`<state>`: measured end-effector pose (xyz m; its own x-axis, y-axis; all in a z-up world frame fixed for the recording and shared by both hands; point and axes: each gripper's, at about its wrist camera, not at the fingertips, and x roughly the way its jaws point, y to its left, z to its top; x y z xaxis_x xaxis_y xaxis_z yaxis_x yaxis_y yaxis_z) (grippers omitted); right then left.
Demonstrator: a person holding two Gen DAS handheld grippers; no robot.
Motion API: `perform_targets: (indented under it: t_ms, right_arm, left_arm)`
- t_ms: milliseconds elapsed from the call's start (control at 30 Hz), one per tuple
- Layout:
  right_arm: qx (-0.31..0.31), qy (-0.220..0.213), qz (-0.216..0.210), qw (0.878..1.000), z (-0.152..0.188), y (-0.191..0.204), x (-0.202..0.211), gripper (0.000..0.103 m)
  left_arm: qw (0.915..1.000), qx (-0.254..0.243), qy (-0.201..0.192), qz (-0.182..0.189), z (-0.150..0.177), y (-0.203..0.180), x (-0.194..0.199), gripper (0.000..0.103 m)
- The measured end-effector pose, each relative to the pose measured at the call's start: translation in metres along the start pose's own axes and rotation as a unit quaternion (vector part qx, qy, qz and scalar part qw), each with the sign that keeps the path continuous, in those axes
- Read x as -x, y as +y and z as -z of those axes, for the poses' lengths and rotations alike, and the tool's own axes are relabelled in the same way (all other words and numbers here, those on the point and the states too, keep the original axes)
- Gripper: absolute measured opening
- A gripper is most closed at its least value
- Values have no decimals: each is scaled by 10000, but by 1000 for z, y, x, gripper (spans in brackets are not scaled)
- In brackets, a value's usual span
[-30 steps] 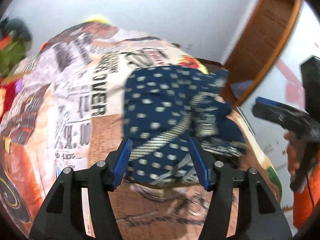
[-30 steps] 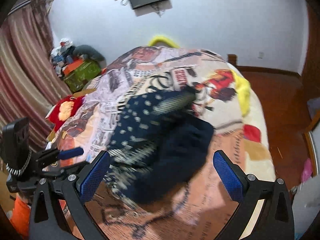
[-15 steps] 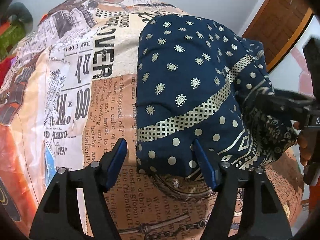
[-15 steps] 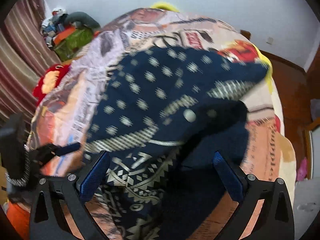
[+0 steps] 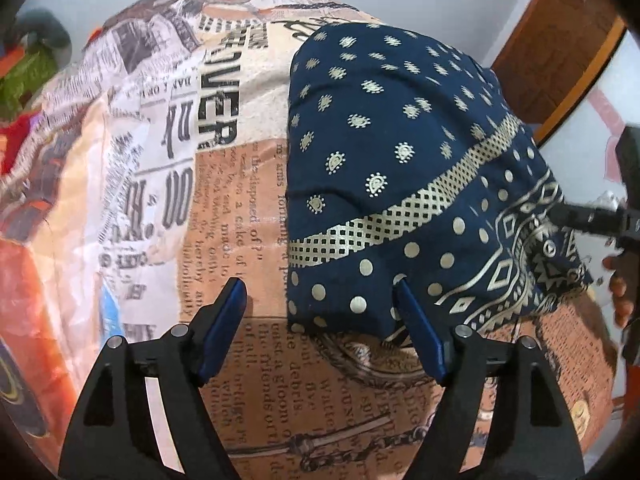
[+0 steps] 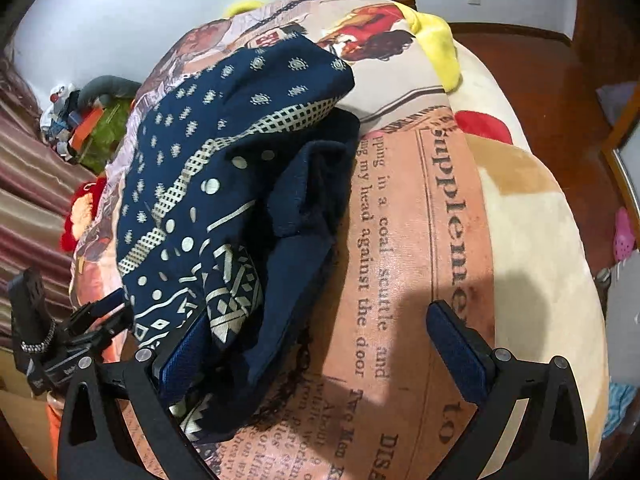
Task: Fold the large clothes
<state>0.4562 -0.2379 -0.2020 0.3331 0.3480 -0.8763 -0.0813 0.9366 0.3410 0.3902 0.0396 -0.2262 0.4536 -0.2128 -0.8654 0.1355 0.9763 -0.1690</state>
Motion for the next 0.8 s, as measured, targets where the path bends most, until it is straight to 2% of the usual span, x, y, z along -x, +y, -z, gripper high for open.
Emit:
perform_targets:
  t_ms: [133,300,433,600,800]
  right_arm:
    - [214,-180,-65,9996,-5,15,13,103]
    - [320,-368,-215,9986,-22,30,16,103]
    - [-9,-22,-297,9996,-34,26,-12,103]
    - [-110,279,-687,9972,-37,25,-41,103]
    - [246,447,-977,9939,-47,49,-68,103]
  left_arm:
    - [9993,-213,-249,-151,-9,-4,20,77]
    - [9988,110,-456,111,-36,7,31,77]
    - [9944,691,-208,772,-57,23,12,77]
    - [9872,868,232,1318,-68,25,-24,78]
    - [9728,1194,361,1952,-77,37,-50,90]
